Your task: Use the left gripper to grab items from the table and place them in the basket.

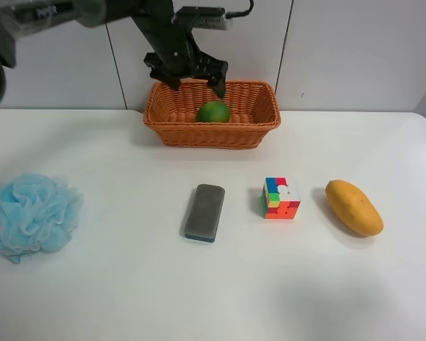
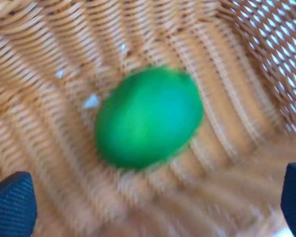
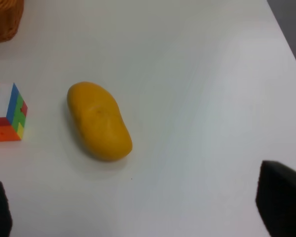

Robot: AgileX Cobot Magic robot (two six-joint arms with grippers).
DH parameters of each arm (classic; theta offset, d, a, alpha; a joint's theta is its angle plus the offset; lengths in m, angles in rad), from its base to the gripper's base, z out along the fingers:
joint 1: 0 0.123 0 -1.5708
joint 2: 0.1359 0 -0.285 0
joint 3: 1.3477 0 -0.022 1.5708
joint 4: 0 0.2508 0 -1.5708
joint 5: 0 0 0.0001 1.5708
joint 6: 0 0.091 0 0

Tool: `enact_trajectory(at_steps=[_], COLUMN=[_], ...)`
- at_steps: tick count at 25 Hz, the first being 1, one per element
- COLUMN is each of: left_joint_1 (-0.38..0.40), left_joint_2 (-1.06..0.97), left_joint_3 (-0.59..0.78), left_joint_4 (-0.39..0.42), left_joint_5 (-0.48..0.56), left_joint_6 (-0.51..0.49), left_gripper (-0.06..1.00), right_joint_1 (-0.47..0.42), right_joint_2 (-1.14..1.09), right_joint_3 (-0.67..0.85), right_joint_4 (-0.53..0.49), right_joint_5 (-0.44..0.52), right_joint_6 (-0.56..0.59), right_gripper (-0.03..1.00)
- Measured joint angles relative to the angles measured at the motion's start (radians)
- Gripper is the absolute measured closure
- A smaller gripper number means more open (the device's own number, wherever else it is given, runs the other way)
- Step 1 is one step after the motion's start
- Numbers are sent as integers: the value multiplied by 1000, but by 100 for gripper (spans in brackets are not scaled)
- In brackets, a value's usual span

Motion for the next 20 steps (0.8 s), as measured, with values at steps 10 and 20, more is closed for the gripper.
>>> enact_trajectory(at_steps=[10,20], left_joint_1=[10,19], left_joint_2=[-256,-700], left_joint_3=[28,545], left_joint_4=[30,45], left_joint_5=[273,278], left_joint_6=[-1,0], left_gripper=[-5,-5], right_joint_1=[0,0], right_joint_2=[0,0], right_joint_3=[0,0], right_joint_4=[0,0], right_joint_5=[0,0], right_joint_6=[0,0], right_gripper=[-3,-3])
